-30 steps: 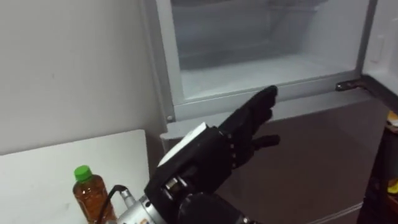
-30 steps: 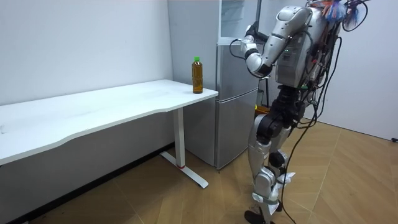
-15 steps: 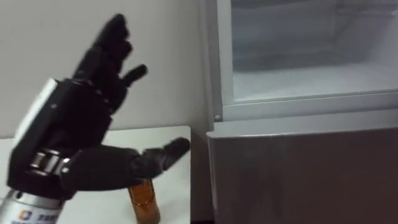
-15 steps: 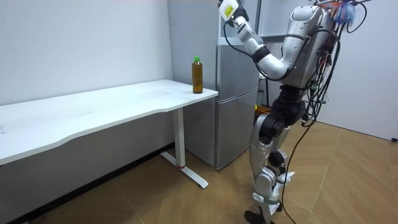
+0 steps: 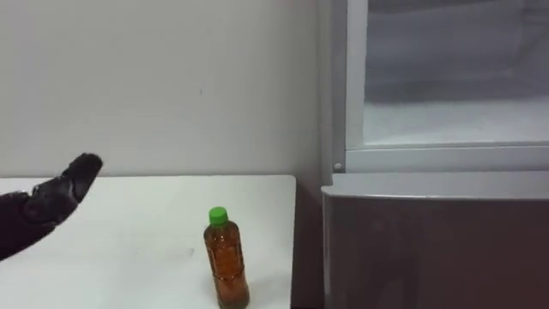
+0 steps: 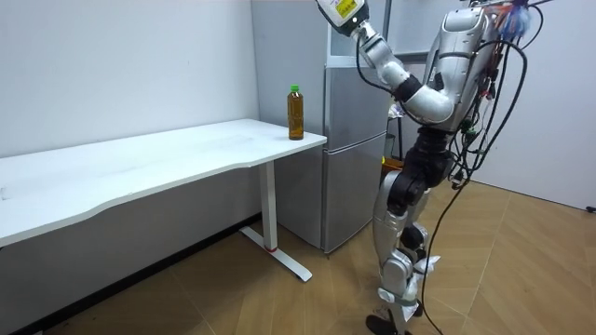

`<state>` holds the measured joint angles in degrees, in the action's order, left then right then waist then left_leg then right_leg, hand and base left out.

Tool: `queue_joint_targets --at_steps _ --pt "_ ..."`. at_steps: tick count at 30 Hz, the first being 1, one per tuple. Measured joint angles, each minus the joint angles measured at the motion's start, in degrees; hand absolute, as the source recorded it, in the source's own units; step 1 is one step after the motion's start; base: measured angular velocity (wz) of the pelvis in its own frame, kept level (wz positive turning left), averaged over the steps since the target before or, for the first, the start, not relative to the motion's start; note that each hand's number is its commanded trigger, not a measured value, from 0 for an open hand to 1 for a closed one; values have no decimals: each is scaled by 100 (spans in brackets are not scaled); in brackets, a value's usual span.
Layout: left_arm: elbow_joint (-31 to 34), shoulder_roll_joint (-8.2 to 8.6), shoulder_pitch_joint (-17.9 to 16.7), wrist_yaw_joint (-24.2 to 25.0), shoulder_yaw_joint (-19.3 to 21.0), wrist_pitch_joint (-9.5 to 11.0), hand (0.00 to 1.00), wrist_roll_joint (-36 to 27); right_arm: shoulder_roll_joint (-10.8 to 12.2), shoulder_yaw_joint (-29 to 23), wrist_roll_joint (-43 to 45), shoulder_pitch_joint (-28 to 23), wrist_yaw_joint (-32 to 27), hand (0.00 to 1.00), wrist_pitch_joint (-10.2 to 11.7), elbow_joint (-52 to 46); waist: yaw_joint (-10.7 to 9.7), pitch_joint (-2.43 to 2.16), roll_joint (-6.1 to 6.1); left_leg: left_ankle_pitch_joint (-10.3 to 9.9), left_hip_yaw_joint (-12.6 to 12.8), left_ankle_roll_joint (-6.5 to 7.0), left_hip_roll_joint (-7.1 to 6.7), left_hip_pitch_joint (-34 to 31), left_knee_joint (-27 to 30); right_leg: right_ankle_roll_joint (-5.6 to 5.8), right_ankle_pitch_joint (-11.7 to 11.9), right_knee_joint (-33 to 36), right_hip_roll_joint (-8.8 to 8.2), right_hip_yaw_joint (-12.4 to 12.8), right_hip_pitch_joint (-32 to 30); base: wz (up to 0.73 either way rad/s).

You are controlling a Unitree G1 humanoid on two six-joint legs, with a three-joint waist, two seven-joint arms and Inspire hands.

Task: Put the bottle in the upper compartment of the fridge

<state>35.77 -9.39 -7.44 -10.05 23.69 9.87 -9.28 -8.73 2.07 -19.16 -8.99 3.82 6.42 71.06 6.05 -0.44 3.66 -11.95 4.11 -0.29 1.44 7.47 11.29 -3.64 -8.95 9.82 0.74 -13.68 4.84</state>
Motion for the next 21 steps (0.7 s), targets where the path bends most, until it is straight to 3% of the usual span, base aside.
queue_joint_targets --at_steps 3,6,9,12,14,15,17,21 --pt "-302 -3 -326 -348 128 83 0 -143 18 -124 32 -39 -75 0 -2 -29 -9 21 61 -10 -44 12 -6 40 -9 66 -69 10 -10 -46 66 9" --pt "-925 3 -716 -589 97 107 0 -423 15 -132 153 -83 -185 0 -30 -162 -23 23 67 -16 -114 15 -11 12 -61 65 -77 24 -8 -74 54 7" --pt "-1684 113 -1082 -736 68 125 0 -797 5 -173 223 -137 -203 0 -37 -264 -70 11 26 -14 -113 13 -19 9 -84 23 -97 112 -26 -72 7 -1" --pt "-2946 205 -1313 -834 -181 126 0 -1203 10 -204 252 -153 -190 0 -95 -351 -117 -1 -6 -15 -101 14 -23 26 -101 6 -91 112 -28 -75 16 1" --pt "-4452 209 -1336 -827 -563 141 0 -1473 13 -225 327 -179 -195 0 -103 -388 -110 -1 -47 -15 -87 14 -23 55 -138 6 -95 111 -28 -57 14 -5" --pt "-4889 210 -1337 -826 -667 141 0 -1488 12 -228 381 -178 -198 0 -104 -406 -104 0 -60 -15 -66 14 -21 83 -164 6 -95 111 -27 -53 20 -15" --pt "-6528 255 -1347 -743 -1084 93 0 -1490 39 -287 516 -182 -183 0 -106 -467 -134 28 -122 -60 24 12 -4 157 -178 4 -96 81 -16 -55 89 -12" --pt "-7931 363 -1451 -570 -1514 64 0 -1281 51 -348 665 -252 -192 0 -99 -497 -128 7 -306 -112 26 24 5 172 -181 24 -91 1 8 -34 143 0"
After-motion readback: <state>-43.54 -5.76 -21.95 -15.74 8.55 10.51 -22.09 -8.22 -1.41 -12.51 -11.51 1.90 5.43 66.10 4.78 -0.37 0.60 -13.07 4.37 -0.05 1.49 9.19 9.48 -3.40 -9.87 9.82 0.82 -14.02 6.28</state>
